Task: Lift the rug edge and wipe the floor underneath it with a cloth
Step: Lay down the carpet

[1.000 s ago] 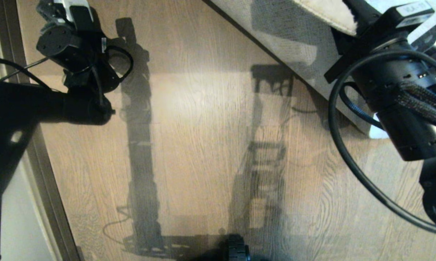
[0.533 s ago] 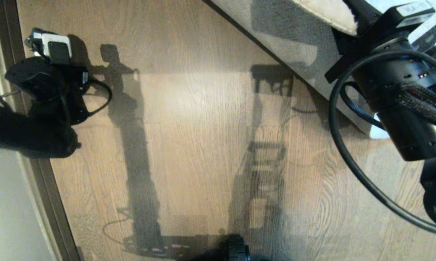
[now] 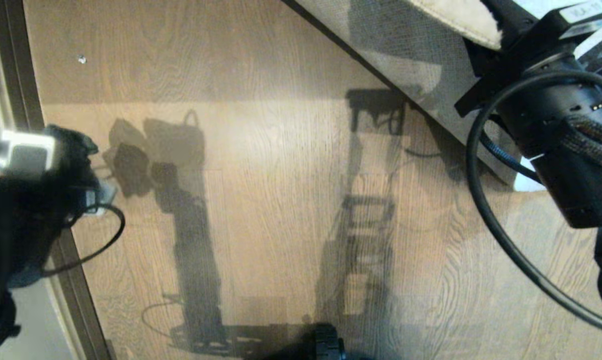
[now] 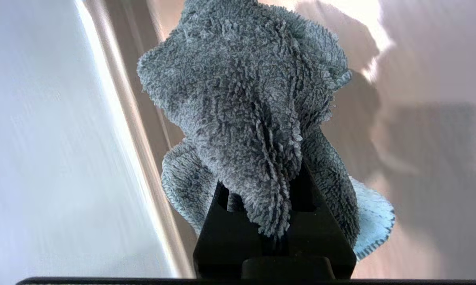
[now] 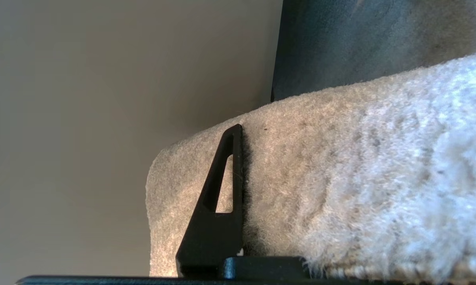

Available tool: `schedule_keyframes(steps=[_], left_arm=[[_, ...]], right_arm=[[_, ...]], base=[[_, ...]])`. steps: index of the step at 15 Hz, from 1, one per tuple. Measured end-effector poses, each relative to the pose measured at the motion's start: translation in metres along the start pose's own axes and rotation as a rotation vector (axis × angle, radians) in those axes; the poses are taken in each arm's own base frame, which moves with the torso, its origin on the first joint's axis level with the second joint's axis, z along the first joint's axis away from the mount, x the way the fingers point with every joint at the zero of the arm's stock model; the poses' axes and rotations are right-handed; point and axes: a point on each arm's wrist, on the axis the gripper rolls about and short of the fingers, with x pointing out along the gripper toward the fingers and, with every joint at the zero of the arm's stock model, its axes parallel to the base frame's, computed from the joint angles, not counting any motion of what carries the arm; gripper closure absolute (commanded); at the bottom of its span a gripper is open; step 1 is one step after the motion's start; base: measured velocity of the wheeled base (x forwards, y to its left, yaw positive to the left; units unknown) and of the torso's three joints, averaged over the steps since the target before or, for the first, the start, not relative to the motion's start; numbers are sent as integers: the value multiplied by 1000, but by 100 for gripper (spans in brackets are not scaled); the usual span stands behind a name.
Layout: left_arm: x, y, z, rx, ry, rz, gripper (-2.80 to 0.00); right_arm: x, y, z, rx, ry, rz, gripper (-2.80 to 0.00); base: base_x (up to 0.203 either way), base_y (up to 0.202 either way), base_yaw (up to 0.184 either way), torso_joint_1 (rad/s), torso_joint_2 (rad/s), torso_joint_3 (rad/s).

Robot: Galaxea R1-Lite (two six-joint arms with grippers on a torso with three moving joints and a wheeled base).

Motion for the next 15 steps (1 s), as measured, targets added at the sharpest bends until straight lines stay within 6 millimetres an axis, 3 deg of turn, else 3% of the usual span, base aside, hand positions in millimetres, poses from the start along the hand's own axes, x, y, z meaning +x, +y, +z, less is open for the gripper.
schedule_keyframes(steps=[2,4,9,15], left_arm=[[-46,5,-18,-6,57,-111,0],[-79,10,-27,-37,91,-189,0],[-131,18,-33,-75,197,-319,0],[-216,32,-61,-73,325,-450,0]], right_arm=[[-2,2,1,0,0,0,0],[-4,3,3,1,0,1,0],[-8,5,5,1,2,-3,0],[-8,6,5,5,0,0,0]], base=[[0,0,0,0,0,0],[0,0,0,0,0,0],[0,0,0,0,0,0],[0,0,0,0,0,0]])
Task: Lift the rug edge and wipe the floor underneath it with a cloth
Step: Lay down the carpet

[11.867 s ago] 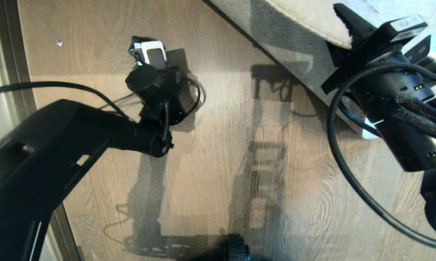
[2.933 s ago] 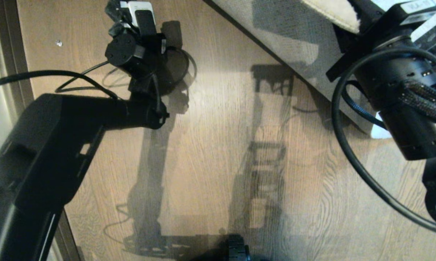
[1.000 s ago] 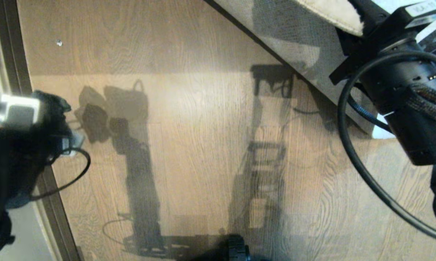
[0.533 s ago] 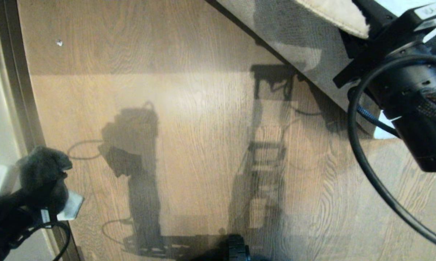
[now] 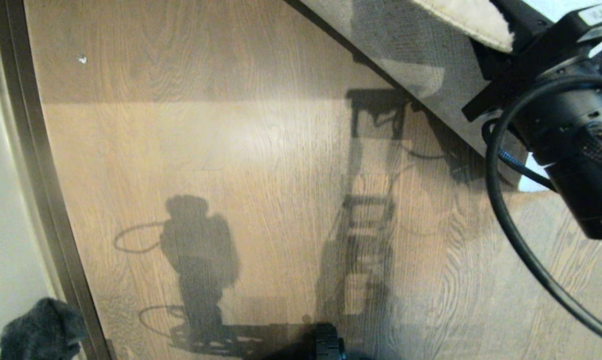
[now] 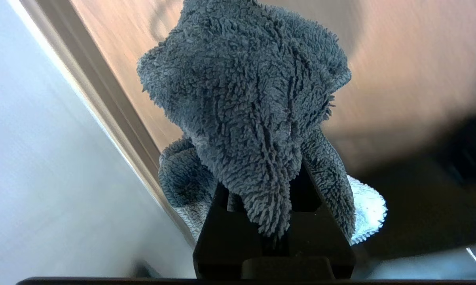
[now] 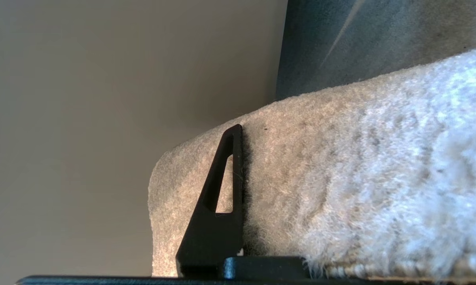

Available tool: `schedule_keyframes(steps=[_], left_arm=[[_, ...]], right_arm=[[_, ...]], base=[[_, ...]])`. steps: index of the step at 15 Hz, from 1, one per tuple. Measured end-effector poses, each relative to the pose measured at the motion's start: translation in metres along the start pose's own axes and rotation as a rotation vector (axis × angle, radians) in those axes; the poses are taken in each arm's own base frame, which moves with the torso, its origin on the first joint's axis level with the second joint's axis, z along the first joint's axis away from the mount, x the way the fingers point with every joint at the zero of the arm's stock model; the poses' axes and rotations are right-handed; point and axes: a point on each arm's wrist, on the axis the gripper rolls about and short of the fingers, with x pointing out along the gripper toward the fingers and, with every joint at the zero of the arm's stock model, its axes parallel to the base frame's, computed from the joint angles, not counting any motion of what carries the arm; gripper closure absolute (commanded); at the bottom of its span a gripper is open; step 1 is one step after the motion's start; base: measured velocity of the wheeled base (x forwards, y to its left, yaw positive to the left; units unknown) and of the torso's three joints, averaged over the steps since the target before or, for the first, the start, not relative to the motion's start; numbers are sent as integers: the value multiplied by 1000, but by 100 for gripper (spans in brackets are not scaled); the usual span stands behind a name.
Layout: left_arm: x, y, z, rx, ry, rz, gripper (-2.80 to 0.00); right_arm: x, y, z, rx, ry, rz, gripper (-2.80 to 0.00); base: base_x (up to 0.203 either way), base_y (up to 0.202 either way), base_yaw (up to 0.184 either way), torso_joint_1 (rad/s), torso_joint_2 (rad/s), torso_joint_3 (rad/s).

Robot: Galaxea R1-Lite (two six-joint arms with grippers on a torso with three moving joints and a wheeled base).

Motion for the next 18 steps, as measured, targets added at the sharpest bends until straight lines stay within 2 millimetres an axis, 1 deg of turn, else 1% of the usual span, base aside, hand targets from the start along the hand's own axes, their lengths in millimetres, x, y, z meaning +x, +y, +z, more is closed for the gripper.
schedule_keyframes(steps=[2,3,6,11,18], left_arm=[[-12,-5,-17,-5,53,-34,0],[-16,-6,-20,-17,33,-31,0],[-24,-6,-25,-105,-65,-20,0],[-37,-7,-34,-125,-251,-2,0],[-40,-8,-36,-160,-313,3,0]], right_arm=[[0,0,0,0,1,-1,0],[0,0,0,0,0,0,0],[-1,0,0,1,0,1,0],[-1,2,1,0,-1,3,0],[-7,-2,1,-9,9,-17,0]], base=[[0,0,0,0,0,0],[0,0,0,0,0,0],[0,0,0,0,0,0],[0,0,0,0,0,0],[0,0,0,0,0,0]])
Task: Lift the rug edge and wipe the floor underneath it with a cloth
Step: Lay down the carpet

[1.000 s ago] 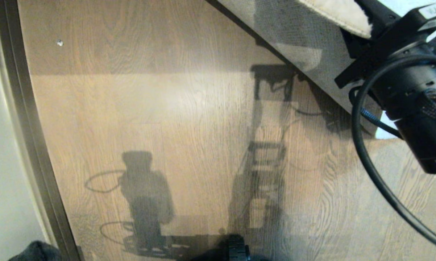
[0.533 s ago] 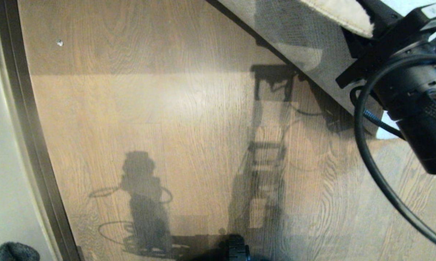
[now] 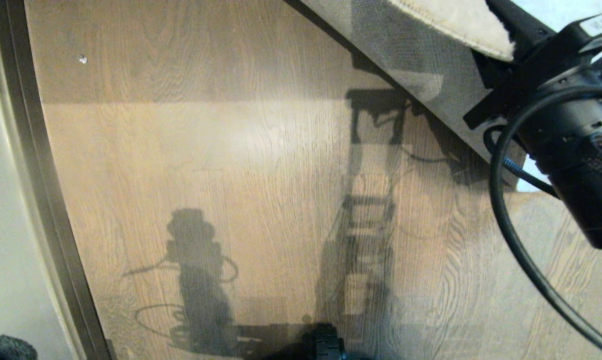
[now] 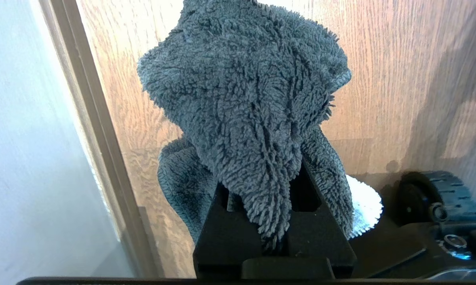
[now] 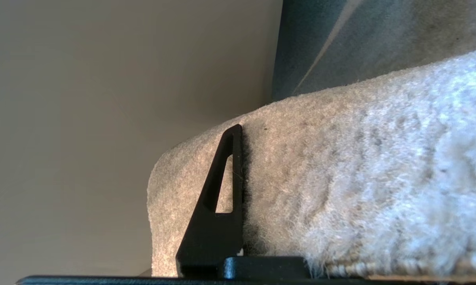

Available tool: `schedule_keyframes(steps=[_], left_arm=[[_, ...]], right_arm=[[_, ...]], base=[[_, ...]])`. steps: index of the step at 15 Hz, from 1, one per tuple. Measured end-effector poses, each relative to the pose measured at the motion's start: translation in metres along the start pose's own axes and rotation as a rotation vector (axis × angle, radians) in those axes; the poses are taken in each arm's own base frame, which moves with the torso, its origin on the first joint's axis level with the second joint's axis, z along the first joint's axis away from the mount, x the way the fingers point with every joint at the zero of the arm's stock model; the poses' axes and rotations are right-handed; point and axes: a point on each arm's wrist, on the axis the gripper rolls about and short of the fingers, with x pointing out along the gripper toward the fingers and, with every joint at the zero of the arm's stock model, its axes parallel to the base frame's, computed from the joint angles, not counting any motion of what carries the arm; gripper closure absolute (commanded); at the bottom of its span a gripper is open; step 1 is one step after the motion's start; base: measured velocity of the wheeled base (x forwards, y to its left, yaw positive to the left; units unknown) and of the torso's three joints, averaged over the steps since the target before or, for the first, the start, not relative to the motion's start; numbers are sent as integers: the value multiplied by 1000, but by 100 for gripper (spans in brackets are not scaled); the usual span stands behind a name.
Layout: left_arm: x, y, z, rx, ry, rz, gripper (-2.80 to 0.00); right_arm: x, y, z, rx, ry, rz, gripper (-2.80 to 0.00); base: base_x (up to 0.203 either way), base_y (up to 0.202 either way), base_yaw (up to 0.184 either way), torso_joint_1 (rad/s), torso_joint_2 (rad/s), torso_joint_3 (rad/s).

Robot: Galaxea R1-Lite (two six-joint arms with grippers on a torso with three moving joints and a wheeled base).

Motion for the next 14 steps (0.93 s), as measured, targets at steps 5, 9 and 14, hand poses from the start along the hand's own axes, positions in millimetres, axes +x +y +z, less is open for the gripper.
schedule_keyframes(steps=[5,9,14], left_arm=[[0,0,0,-40,1,1,0],[0,0,0,-40,0,1,0],[0,0,0,-40,0,2,0]], right_arm=[[-2,-4,-2,-5,8,-17,0],[-7,-10,-4,-8,22,-42,0],[-14,-25,-11,-6,50,-102,0]], base=[[0,0,0,0,0,0],[0,0,0,0,0,0],[0,0,0,0,0,0]])
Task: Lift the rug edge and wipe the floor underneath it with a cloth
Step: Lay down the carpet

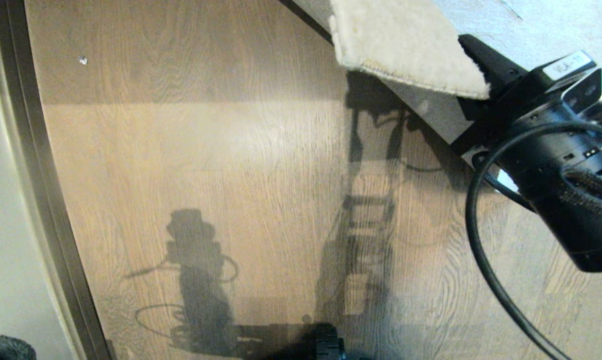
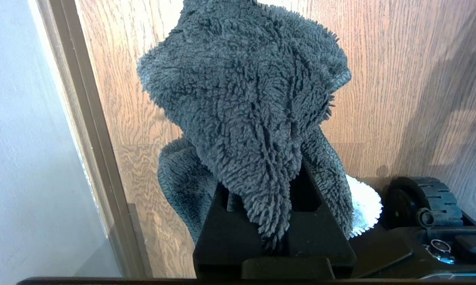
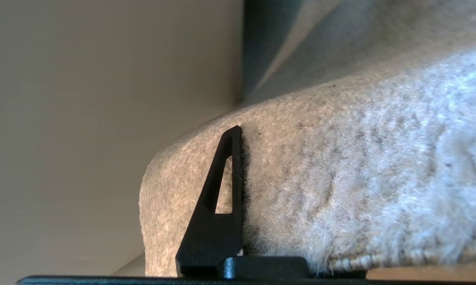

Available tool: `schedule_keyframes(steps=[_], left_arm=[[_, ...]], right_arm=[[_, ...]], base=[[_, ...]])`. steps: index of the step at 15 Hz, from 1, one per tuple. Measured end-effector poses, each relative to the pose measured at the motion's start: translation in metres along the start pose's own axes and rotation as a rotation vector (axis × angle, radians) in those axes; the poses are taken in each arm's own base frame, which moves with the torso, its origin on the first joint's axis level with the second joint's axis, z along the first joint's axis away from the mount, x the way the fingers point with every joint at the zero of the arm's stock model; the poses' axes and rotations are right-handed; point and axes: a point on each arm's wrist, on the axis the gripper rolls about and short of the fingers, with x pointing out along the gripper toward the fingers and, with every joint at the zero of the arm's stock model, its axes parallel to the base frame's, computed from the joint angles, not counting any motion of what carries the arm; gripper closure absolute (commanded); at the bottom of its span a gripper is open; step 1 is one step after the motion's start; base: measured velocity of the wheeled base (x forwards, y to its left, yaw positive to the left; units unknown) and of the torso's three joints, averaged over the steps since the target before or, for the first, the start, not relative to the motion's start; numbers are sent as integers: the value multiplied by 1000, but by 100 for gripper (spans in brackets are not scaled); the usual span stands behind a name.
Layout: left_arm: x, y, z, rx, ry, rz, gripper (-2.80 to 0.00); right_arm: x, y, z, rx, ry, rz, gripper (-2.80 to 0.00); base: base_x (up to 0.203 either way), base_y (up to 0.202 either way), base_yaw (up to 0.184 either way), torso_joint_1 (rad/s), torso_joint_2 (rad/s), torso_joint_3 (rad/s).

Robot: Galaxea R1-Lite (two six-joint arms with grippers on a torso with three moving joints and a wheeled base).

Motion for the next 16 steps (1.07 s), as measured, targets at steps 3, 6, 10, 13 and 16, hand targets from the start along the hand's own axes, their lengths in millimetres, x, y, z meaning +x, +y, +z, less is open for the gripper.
schedule_keyframes(steps=[3,6,10,13,16], left_arm=[[0,0,0,0,0,0,0],[0,0,0,0,0,0,0],[0,0,0,0,0,0,0],[0,0,0,0,0,0,0],[0,0,0,0,0,0,0]], right_arm=[[1,-9,-4,13,10,-29,0],[2,-13,-7,12,15,-40,-280],[0,-19,-9,10,23,-66,-280],[-5,-33,-15,5,46,-117,-280],[-11,-49,-21,7,75,-178,-280]], base=[[0,0,0,0,0,0],[0,0,0,0,0,0],[0,0,0,0,0,0],[0,0,0,0,0,0],[0,0,0,0,0,0]])
